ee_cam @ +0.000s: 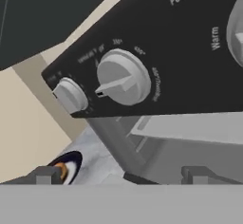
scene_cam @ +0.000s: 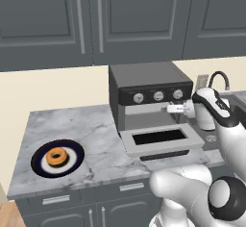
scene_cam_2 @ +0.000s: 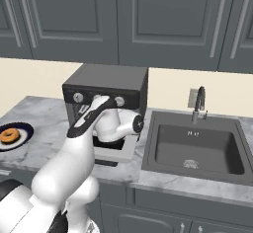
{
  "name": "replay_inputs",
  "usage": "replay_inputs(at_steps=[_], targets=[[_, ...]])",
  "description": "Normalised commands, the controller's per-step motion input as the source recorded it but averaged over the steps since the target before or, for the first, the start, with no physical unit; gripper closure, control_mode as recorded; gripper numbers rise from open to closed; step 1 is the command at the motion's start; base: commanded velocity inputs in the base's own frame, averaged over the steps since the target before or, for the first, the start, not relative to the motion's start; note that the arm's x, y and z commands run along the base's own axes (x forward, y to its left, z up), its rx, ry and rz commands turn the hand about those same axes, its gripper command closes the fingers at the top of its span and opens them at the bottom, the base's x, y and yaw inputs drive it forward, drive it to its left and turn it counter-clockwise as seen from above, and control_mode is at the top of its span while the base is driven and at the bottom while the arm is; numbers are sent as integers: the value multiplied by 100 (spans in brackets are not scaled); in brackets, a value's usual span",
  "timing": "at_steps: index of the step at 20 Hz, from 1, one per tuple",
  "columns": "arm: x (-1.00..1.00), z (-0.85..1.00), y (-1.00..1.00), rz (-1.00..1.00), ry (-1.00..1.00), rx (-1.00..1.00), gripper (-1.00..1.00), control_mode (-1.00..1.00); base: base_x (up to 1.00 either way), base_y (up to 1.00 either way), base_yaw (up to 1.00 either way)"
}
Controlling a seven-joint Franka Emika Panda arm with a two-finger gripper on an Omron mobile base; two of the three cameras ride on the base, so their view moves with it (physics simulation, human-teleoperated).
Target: Pick up the bagel from the plate, place it on the toaster oven rack, close the door, and set the timer.
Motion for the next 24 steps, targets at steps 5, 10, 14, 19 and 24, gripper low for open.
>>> replay_inputs(at_steps=[5,10,14,19,24], targets=[[4,-19,0,0,-15,-3,-100,-100,0,0,0],[0,-20,8,-2,-20,-5,-100,-100,0,0,0],[0,-5,21,-11,-18,-5,-100,-100,0,0,0],[0,-4,15,-13,-16,-6,-100,-100,0,0,0],[7,-2,4,-13,-9,-5,-100,-100,0,0,0]])
